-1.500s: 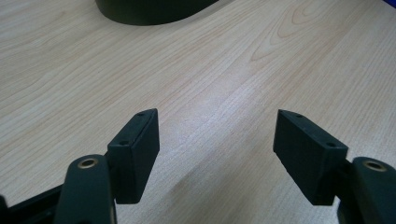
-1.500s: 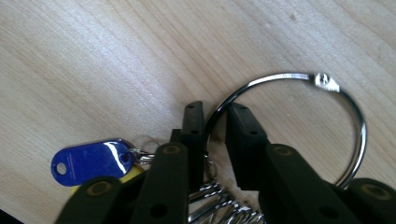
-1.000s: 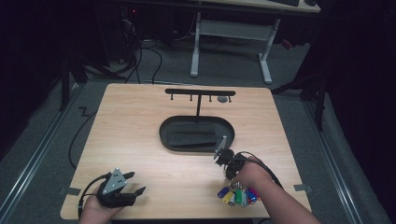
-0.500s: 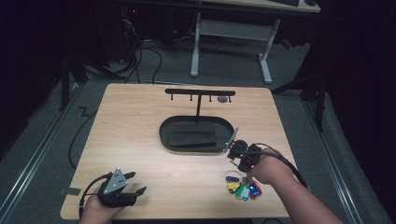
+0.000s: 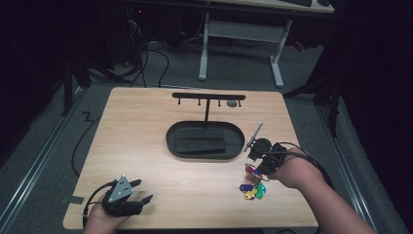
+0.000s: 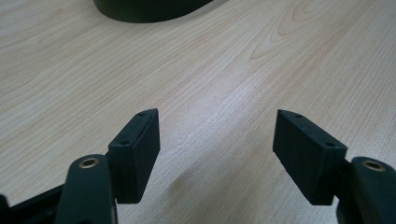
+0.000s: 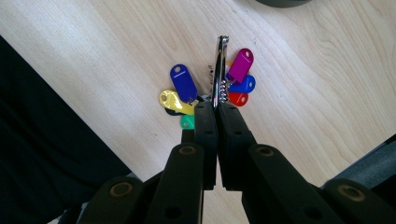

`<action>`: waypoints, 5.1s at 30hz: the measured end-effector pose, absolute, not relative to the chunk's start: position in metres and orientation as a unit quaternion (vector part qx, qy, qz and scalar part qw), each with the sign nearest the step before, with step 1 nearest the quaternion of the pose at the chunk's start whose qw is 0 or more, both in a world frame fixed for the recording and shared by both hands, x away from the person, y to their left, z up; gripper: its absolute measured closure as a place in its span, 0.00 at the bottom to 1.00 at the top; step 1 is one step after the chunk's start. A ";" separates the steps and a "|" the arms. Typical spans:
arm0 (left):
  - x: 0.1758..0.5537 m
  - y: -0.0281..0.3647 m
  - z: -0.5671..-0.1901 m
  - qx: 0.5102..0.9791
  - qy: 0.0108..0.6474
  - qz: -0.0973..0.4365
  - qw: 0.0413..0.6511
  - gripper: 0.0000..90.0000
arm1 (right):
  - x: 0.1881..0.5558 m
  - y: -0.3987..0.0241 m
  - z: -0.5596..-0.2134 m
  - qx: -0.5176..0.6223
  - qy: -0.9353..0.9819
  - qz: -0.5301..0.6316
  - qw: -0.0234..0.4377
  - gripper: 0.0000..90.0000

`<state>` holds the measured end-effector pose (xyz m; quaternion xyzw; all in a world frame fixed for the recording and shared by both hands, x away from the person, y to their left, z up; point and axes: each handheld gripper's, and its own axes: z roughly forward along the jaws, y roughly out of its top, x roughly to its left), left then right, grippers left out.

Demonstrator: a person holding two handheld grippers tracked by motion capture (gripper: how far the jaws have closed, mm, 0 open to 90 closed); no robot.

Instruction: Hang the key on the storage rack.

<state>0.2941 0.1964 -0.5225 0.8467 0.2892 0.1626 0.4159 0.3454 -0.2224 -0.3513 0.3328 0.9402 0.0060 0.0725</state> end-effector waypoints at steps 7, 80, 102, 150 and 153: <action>0.292 0.196 -0.522 0.847 0.287 0.166 0.416 0.36 | 0.347 -0.225 -0.326 0.334 0.940 0.034 0.066 0.98; 0.291 0.200 -0.522 0.843 0.288 0.173 0.421 0.36 | 0.465 -0.213 -0.286 0.379 0.918 0.057 0.098 0.98; 0.286 0.212 -0.519 0.834 0.302 0.182 0.424 0.36 | 0.504 -0.203 -0.277 0.400 0.906 0.079 0.111 0.98; 0.286 0.210 -0.522 0.840 0.297 0.181 0.417 0.36 | 0.514 -0.222 -0.296 0.436 0.877 0.142 0.144 0.86; 0.286 0.209 -0.522 0.841 0.295 0.180 0.416 0.36 | 0.504 -0.224 -0.298 0.436 0.876 0.148 0.145 0.84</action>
